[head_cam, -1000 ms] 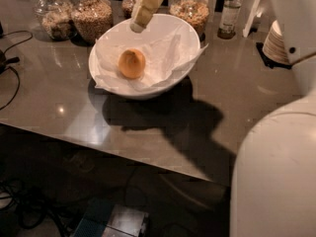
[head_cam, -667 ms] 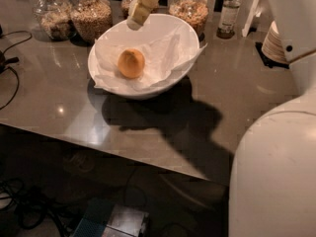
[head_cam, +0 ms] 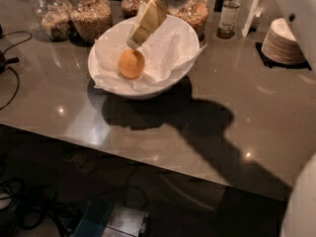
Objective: Pick orange from white bowl
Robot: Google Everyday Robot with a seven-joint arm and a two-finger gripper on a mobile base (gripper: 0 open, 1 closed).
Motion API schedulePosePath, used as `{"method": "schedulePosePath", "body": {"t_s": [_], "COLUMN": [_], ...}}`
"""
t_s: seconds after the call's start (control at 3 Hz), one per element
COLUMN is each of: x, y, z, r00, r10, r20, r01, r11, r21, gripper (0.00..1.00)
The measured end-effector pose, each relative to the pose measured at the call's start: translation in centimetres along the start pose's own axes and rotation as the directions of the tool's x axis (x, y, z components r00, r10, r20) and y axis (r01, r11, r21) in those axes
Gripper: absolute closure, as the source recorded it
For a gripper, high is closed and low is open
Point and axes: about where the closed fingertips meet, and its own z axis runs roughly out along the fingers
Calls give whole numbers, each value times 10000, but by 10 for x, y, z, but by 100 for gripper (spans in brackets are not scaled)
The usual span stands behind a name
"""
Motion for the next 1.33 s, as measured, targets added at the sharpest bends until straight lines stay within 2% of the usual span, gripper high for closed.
{"method": "schedulePosePath", "body": {"t_s": [0.33, 0.67, 1.0, 1.33], "x": [15, 19, 25, 35], "y": [-2, -5, -3, 1], "z": [15, 25, 36, 47], "r00": [9950, 9891, 9841, 9787], "r10": [775, 1048, 1342, 1740], "r20": [625, 1031, 1166, 1090], "r01": [-802, -1113, -1418, -1808], "r11": [9959, 9920, 9881, 9820], "r21": [418, 597, 591, 550], "gripper": [0, 19, 42, 41]}}
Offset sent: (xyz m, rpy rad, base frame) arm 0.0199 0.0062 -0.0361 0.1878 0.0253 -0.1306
